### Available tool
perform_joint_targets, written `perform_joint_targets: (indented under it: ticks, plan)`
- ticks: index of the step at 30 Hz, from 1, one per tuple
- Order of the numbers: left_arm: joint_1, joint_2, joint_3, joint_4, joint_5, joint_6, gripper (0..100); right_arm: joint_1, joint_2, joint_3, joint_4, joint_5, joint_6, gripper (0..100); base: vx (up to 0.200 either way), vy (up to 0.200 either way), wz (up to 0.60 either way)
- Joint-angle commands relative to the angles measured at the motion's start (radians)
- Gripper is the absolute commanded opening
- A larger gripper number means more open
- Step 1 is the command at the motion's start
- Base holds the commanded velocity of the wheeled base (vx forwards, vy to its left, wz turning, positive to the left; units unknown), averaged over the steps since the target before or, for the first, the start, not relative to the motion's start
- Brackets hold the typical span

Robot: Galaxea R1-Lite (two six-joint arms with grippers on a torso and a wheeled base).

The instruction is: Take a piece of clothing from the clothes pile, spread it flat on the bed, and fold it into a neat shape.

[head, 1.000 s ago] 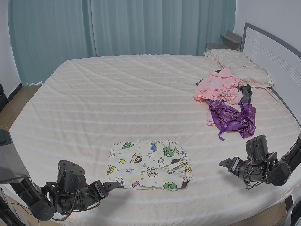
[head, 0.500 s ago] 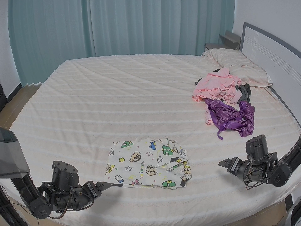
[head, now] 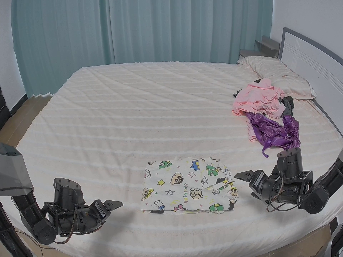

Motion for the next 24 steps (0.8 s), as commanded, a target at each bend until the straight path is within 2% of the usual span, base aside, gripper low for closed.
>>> perform_joint_targets:
  ticks: [1,7,17,20,24]
  plan:
    - [-0.009,0.043,-0.006,-0.018,-0.004,-0.002,100,0.046,0.108,-0.077,-0.022,0.006,0.003,100,0.0,0.0,0.0]
    - [-0.018,0.064,-0.004,-0.054,-0.009,-0.028,100,0.11,0.246,-0.202,-0.014,-0.014,-0.006,100,0.0,0.0,0.0]
    - [-0.018,0.07,-0.007,-0.057,-0.009,-0.028,100,0.113,0.371,-0.353,0.02,-0.02,-0.048,100,0.0,0.0,0.0]
    - [-0.018,0.073,-0.01,-0.057,-0.012,-0.025,100,0.113,0.39,-0.366,0.029,-0.06,-0.068,100,0.0,0.0,0.0]
    - [-0.019,0.072,-0.01,-0.057,-0.012,-0.025,100,0.113,0.376,-0.364,0.036,-0.07,-0.106,100,0.0,0.0,0.0]
